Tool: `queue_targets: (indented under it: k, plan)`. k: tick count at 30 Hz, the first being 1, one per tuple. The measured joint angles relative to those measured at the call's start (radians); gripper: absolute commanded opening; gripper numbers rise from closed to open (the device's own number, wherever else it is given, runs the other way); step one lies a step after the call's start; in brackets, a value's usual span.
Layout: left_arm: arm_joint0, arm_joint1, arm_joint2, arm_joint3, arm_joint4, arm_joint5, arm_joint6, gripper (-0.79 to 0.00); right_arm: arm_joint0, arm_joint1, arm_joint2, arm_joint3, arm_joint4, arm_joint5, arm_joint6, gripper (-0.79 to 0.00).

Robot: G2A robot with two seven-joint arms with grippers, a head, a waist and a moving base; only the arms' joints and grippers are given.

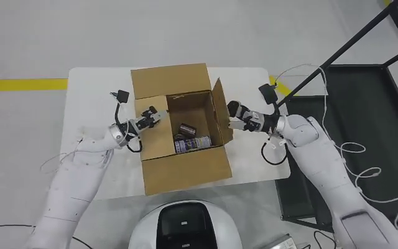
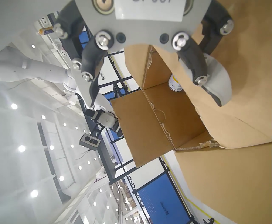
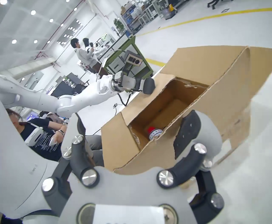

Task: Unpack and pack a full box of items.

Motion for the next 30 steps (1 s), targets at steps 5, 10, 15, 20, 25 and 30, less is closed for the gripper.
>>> queue_targets:
  k: [5,10,15,20,25,30]
  plan:
    - [0.011,0.005,-0.025,-0.009,-0.018,-0.004,0.002,0.000,0.108,-0.030,-0.168,0.062,-0.048,0.000,0.000,0.000]
    - [0.027,0.014,-0.056,-0.014,0.008,0.018,0.011,0.000,0.231,-0.073,-0.306,0.180,-0.153,0.018,0.013,0.000]
    - [0.039,0.017,-0.064,-0.025,0.021,0.029,0.011,0.000,0.313,-0.104,-0.366,0.245,-0.245,0.046,0.005,0.000]
    - [0.050,0.020,-0.066,-0.040,0.044,0.022,0.016,0.000,0.341,-0.113,-0.372,0.257,-0.266,0.013,-0.030,0.000]
    - [0.064,0.022,-0.102,-0.065,-0.068,-0.006,0.015,0.000,0.304,-0.091,-0.320,0.191,-0.186,0.000,-0.064,0.000]
    - [0.066,0.043,-0.228,-0.070,-0.264,0.011,-0.040,0.000,0.197,-0.029,-0.203,0.118,-0.147,0.000,-0.014,0.000]
